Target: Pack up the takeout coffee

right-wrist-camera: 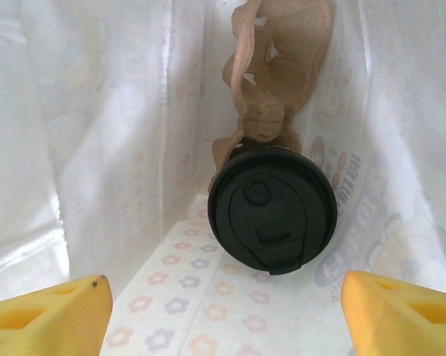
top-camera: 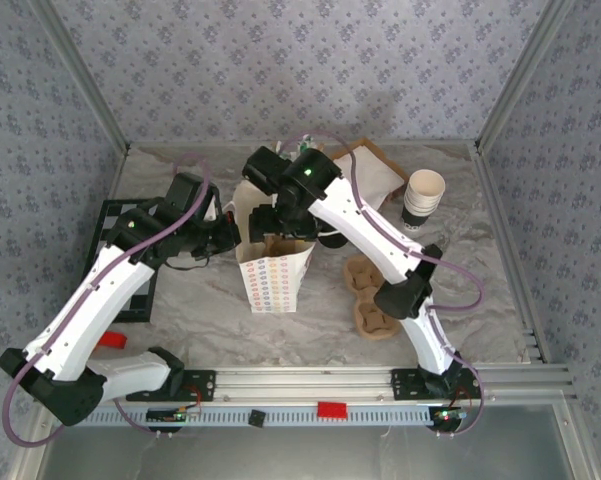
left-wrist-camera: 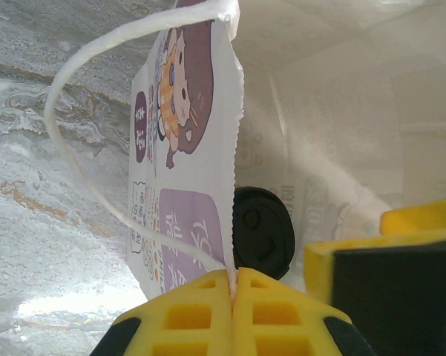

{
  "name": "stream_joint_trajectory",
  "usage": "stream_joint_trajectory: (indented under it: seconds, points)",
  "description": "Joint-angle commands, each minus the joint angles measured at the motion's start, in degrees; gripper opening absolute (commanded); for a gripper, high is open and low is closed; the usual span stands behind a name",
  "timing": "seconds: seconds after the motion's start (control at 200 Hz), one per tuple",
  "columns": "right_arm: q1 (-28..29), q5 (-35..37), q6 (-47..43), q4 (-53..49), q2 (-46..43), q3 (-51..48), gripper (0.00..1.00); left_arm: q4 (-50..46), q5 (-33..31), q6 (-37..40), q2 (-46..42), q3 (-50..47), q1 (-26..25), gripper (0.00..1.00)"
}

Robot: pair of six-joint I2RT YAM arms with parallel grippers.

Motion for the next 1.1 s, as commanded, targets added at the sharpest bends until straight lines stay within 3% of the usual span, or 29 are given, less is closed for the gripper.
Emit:
stream_joint_trajectory:
  seconds: [0.0, 0.16, 0.23, 0.41, 0.845, 1.094]
  points:
    - [0.03, -0.50, -0.12, -2.72, -3.63, 1.44, 0.81, -2.83, -1.23, -0.35, -0.76, -0.40, -0.50, 0.00]
    - [-0.19, -1.28, -0.99, -1.79, -6.05, 1.44, 0.78, -2.88, -1.07, -0.28, -0.86, -0.27, -0.52, 0.00]
    - [-0.23, -1.51, -1.50, -1.99, -6.88, 1.38, 0.77, -2.83, -1.26, -0.22, -1.07, -0.02, -0.51, 0.11]
    - [-0.32, -1.56, -2.38, -1.79, -8.95, 1.25, 0.75, -2.17, -0.39, -0.20, -0.86, 0.20, -0.50, 0.19]
    - [-0.65, -3.45, -4.83, -0.40, -13.34, 0.83, 0.73, -5.35, -2.62, 1.34, -0.69, 4.78, -0.55, 0.31]
    - [-3.65, -8.84, -7.31, 4.60, -17.98, -1.99, 0.73, -8.19, -3.86, 2.78, -1.12, 8.69, 0.51, 0.40]
